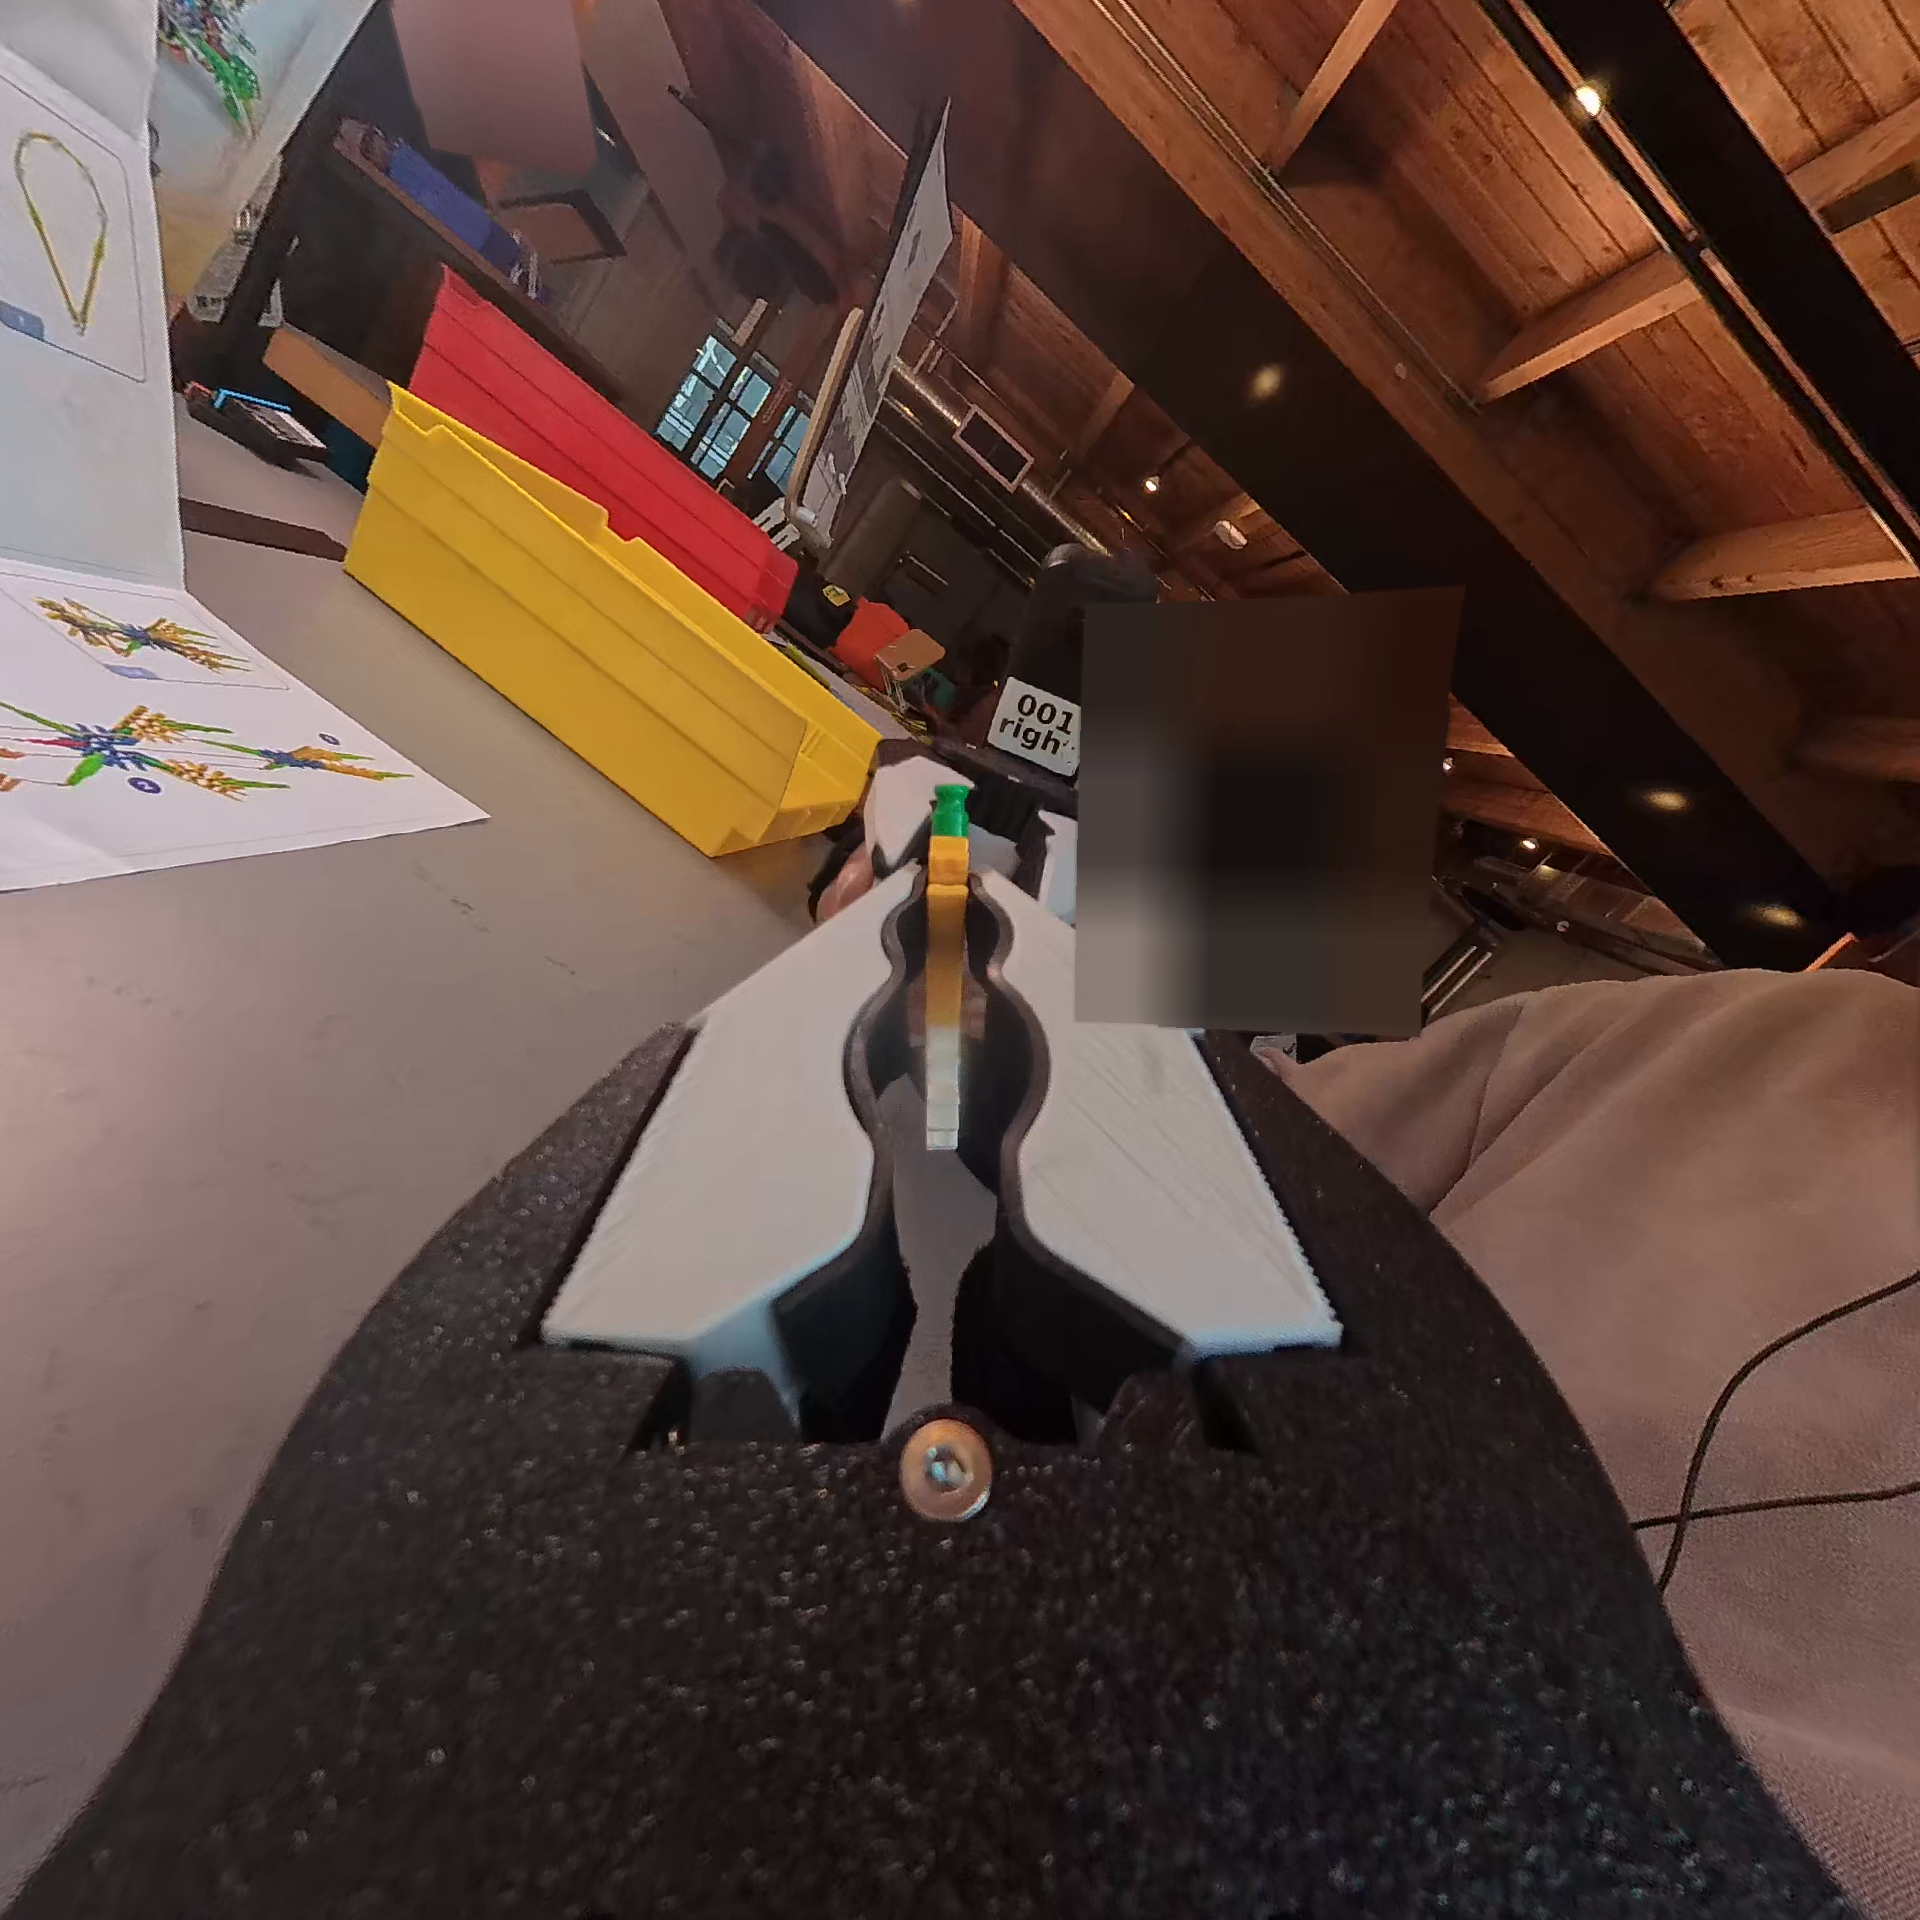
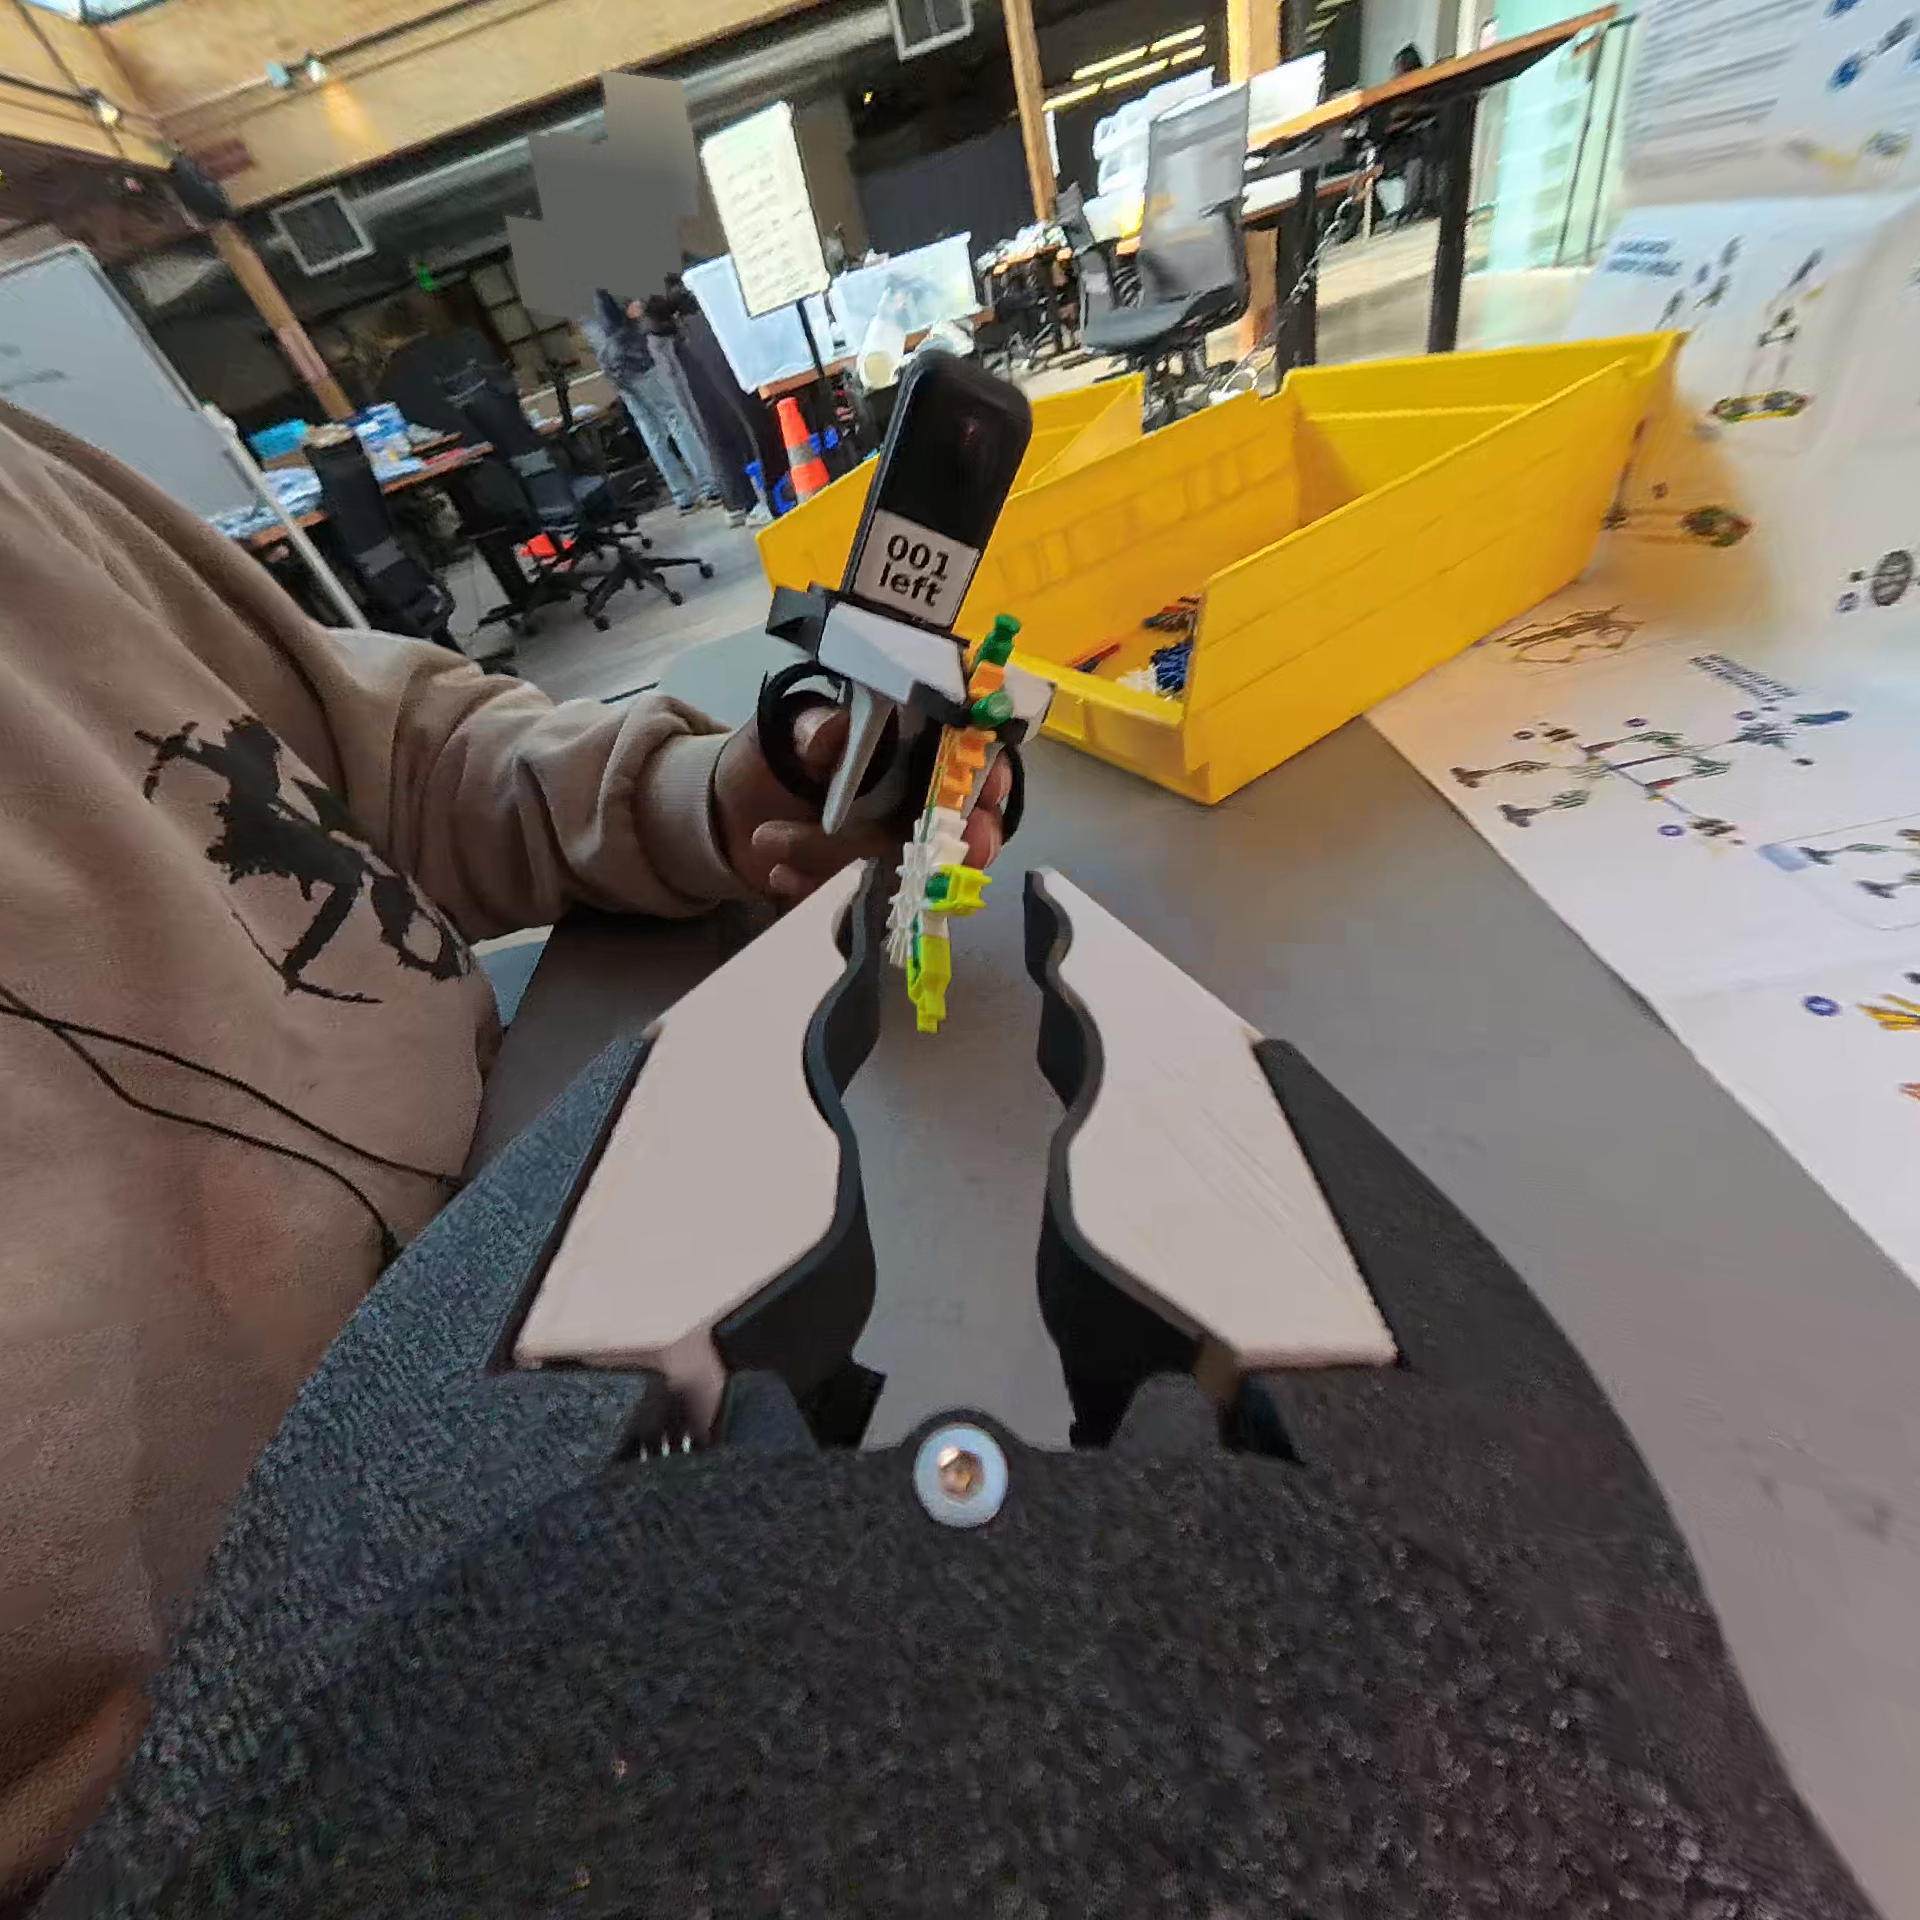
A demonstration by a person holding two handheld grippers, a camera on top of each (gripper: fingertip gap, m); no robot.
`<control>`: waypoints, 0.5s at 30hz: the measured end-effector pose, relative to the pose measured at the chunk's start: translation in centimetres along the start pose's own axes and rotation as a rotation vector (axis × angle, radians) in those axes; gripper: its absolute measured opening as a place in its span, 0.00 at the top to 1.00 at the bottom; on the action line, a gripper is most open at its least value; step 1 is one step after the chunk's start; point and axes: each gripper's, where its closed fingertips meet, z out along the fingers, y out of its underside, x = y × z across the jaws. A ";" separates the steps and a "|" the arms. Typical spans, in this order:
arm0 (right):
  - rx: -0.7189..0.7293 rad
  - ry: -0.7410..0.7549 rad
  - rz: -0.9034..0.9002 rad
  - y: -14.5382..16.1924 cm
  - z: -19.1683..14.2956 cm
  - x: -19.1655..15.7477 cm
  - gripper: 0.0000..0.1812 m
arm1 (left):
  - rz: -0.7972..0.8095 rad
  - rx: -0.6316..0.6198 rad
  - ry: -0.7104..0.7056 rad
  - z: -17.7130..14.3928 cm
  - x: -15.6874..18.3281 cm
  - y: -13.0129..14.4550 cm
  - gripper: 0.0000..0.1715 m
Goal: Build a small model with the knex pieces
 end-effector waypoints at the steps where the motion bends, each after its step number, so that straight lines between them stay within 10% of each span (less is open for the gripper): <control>1: -0.019 -0.009 -0.010 0.5 0.6 -0.2 0.89 | 0.006 -0.001 0.001 0.0 0.1 0.0 0.97; 15: 0.118 -0.087 0.129 -0.7 0.2 -0.4 0.98 | 0.055 -0.114 0.032 0.8 0.9 1.8 0.83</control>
